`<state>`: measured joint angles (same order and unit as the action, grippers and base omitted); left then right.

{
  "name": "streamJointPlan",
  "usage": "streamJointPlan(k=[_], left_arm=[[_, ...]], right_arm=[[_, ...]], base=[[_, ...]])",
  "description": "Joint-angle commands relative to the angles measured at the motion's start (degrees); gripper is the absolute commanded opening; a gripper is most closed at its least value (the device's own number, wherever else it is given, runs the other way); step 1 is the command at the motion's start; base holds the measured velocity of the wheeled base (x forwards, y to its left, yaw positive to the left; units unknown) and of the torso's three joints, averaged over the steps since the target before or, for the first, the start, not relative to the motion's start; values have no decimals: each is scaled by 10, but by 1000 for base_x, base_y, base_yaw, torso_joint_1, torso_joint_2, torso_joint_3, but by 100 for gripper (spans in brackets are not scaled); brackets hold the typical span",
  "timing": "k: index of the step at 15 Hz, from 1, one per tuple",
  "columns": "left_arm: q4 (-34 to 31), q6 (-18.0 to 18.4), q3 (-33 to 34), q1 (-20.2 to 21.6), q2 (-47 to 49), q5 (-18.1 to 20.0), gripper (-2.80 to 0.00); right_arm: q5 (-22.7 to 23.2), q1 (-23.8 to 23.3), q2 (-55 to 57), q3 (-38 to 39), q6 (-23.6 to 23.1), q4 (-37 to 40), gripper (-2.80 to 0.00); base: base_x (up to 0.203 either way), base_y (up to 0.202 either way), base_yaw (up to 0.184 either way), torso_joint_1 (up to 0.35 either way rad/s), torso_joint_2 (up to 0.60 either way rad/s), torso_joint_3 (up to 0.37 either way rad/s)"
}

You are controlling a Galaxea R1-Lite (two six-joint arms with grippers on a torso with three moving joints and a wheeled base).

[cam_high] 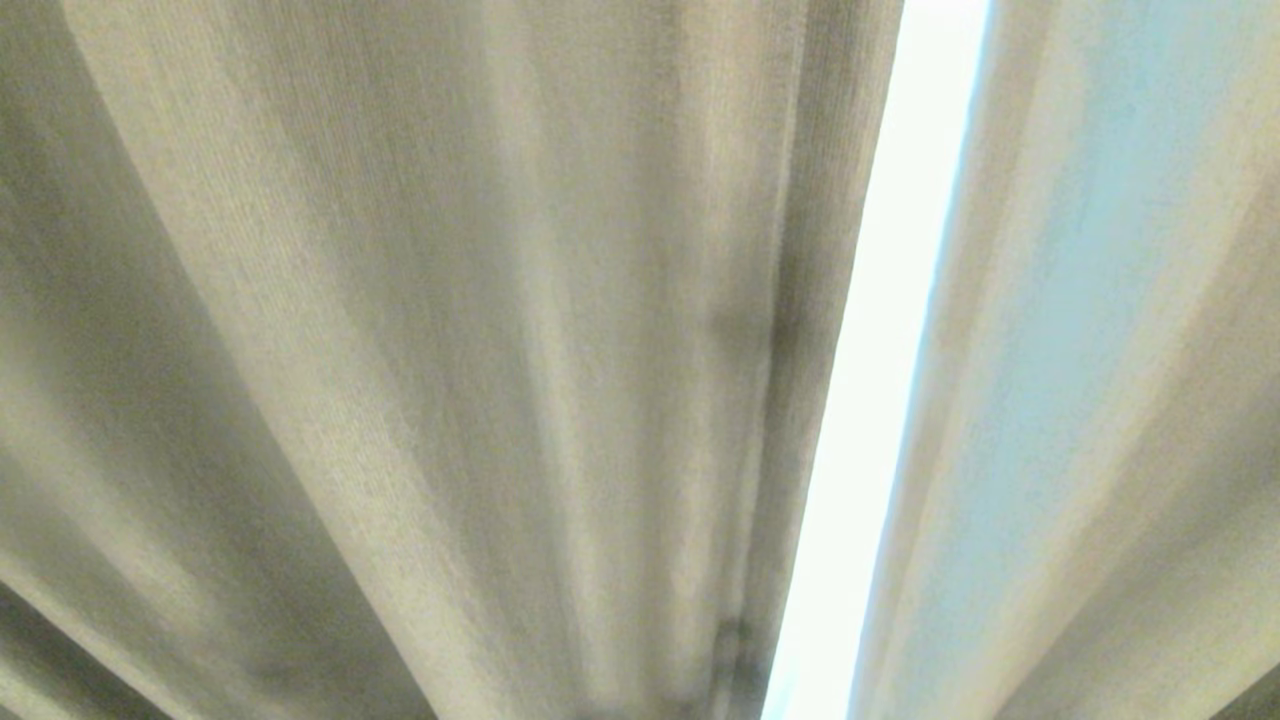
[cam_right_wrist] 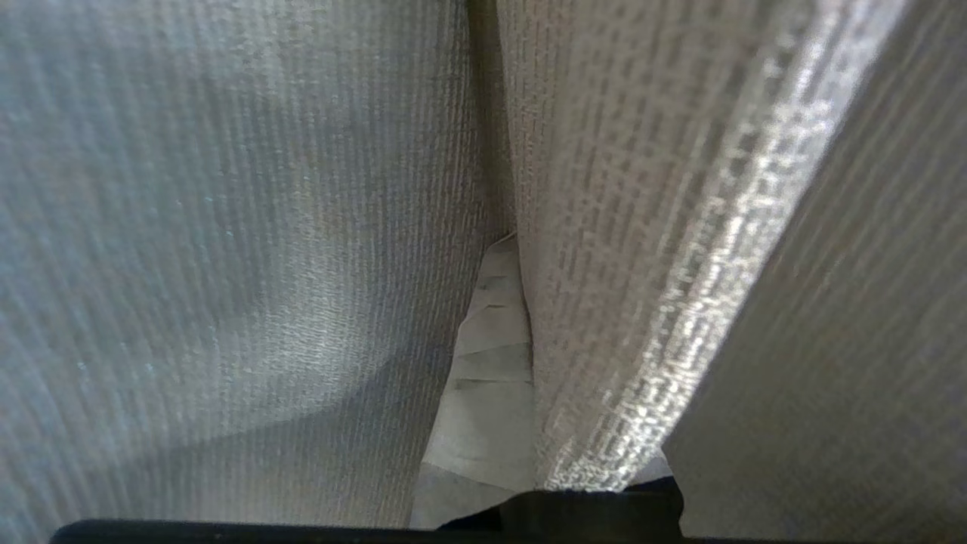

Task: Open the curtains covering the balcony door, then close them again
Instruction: Pull the outer curtains open on both sides

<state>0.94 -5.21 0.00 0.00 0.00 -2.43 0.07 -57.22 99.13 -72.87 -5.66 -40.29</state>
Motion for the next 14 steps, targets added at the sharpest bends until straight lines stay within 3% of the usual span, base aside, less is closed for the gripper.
streamJointPlan(k=[1, 9, 14], left_arm=[[0, -1, 0, 0, 0, 0, -280], [0, -1, 0, 0, 1, 0, -280], [0, -1, 0, 0, 1, 0, -280]], right_arm=[[0, -10, 22, -10, -1, -1, -280], [4, -25, 28, -15, -2, -2, -280], [52, -24, -6, -1, -2, -1, -280]], base=[[0, 0, 0, 0, 0, 0], [0, 0, 0, 0, 0, 0], [0, 0, 0, 0, 0, 0]])
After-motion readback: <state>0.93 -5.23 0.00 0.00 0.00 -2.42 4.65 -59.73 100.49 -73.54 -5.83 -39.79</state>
